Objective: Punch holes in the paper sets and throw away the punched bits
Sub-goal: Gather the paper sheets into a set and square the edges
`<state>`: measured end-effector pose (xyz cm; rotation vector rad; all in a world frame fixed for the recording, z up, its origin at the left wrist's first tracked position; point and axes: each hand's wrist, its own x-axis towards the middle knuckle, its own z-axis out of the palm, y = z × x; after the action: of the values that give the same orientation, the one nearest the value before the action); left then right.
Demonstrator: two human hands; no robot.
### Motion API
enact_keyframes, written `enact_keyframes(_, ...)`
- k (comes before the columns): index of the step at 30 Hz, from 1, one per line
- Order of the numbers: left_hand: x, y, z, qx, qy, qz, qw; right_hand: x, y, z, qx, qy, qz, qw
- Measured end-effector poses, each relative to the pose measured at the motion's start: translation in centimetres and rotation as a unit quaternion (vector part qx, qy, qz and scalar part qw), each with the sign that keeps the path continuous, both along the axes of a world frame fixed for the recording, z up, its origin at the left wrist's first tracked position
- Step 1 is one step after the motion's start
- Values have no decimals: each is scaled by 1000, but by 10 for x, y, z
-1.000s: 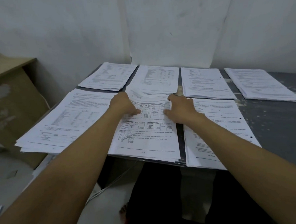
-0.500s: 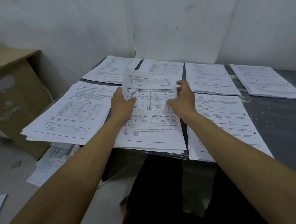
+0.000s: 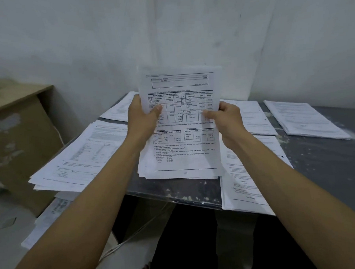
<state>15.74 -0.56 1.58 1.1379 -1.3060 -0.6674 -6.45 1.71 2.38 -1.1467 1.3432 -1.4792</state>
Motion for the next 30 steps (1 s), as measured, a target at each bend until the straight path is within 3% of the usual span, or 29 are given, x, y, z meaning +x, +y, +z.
enact_keyframes(11, -71, 0, 60, -74, 10, -63, 995, -55, 23, 62, -86, 61, -69, 992)
enact_keyframes(20, -121, -1, 104, -118, 2, -84, 989, -101, 42, 86, -116, 14, -91, 989)
enact_keyframes(30, -127, -2, 149, -171, -51, -45, 983, -94, 41, 111, -141, -40, -89, 985)
